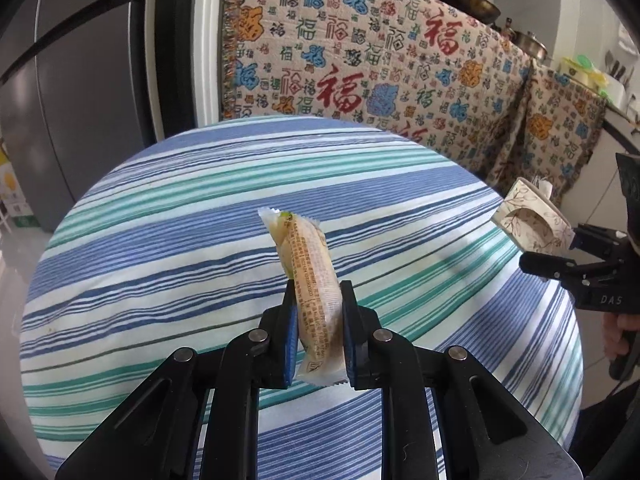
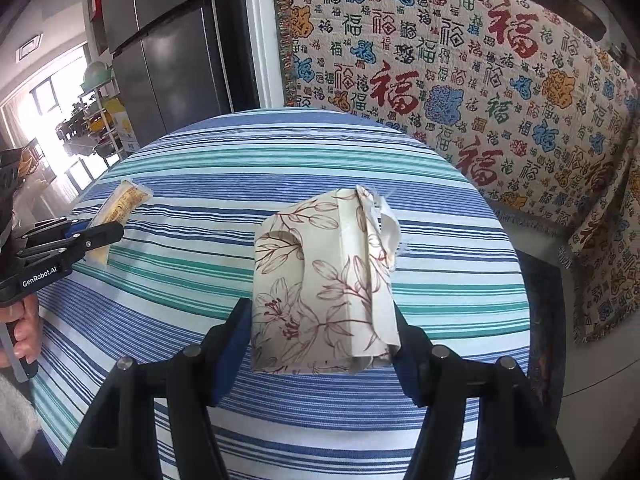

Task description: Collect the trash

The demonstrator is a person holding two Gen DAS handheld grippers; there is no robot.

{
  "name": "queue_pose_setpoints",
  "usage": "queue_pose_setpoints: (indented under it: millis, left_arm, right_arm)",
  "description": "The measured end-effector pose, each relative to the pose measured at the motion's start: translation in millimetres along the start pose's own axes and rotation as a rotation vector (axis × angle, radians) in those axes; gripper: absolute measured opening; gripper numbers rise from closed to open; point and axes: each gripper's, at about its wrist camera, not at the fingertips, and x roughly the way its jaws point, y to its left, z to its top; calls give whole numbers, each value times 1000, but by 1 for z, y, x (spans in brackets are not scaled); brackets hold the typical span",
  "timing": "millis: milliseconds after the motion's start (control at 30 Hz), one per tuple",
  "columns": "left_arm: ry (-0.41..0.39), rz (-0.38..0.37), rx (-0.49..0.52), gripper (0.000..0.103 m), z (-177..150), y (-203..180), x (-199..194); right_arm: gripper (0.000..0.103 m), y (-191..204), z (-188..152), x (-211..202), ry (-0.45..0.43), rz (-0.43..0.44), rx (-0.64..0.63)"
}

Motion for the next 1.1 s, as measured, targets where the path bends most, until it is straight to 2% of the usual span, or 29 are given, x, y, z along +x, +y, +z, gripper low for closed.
queue_pose_setpoints:
  millis: [600, 867, 1100]
  left_arm:
    - [-19, -165, 159, 17, -1, -108, -14]
    - [-43, -243, 260, 17, 2, -169, -26]
    - [-23, -346, 285, 17, -5, -234, -17]
  right_arm:
    - [65, -61, -41, -80, -66, -49, 139]
    - [65, -101, -75, -120, -93, -105, 238]
    - [65, -147, -115, -158, -116, -187, 334]
